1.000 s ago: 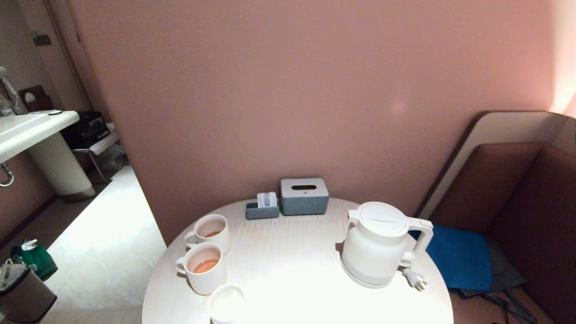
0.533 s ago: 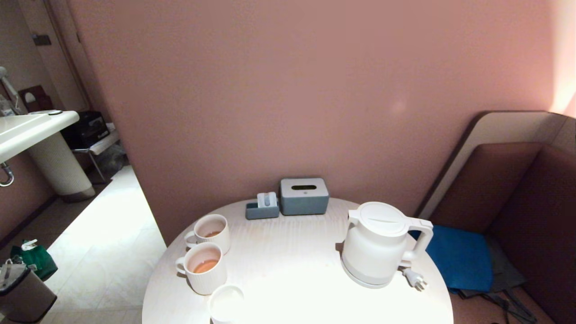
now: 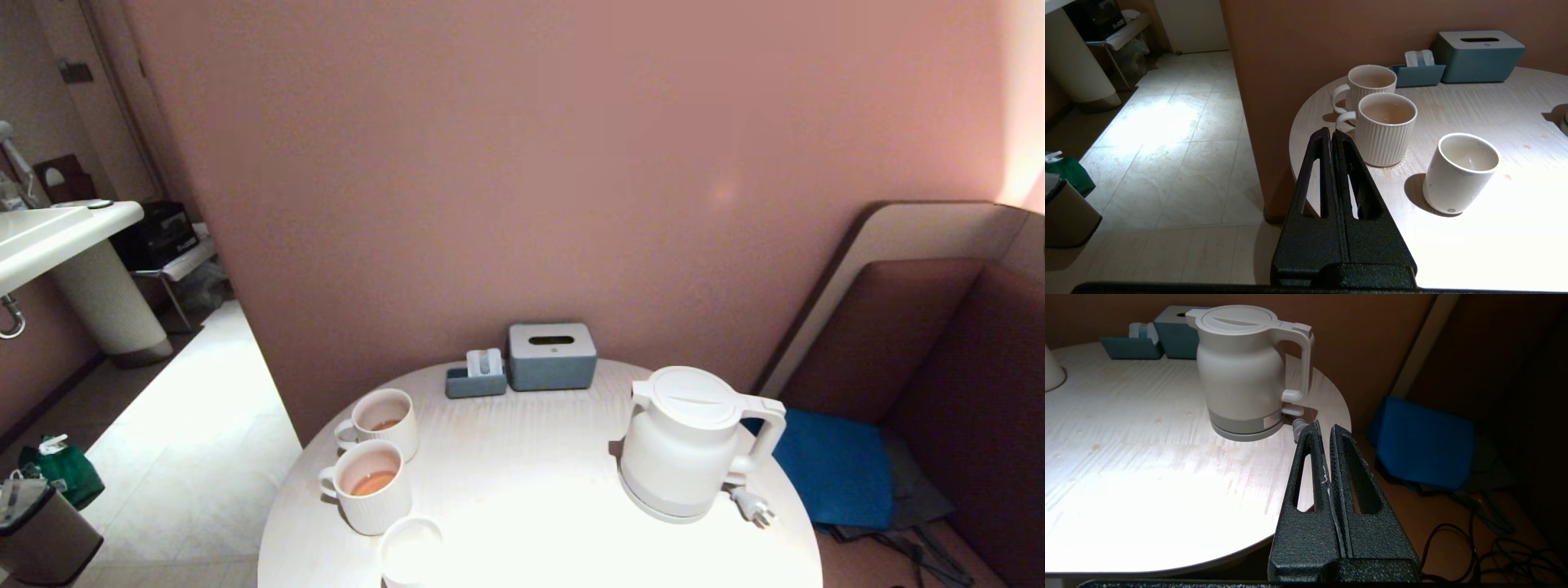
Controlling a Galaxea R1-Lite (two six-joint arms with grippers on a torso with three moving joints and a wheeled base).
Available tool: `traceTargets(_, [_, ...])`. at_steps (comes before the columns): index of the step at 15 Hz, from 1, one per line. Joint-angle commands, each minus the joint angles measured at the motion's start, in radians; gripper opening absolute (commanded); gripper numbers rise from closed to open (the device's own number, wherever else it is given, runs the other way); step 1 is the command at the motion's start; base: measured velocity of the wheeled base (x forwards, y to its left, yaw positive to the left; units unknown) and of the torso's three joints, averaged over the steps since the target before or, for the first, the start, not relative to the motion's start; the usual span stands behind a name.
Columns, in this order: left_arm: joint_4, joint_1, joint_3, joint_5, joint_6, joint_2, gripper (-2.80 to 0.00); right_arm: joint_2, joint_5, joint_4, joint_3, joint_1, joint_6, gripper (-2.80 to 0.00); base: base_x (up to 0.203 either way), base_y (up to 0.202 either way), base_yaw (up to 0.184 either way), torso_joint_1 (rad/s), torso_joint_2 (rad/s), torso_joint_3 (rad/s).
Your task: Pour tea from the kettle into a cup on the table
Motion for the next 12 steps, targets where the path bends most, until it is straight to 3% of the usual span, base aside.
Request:
traceTargets(1, [-0.001, 0.0, 0.0, 0.0, 0.0, 0.002, -2.8, 0.001, 0.001, 0.001, 0.0, 0.0, -0.001, -2.8, 0.0, 0.0, 0.0, 0.0, 0.0, 0.0])
traceTargets(12, [-0.001, 0.0, 0.0, 0.0, 0.0, 0.002, -2.8, 0.001, -0.002, 0.002, 0.0, 0.0, -0.002, -2.8, 0.0, 0.0, 0.0, 0.0, 0.0, 0.0])
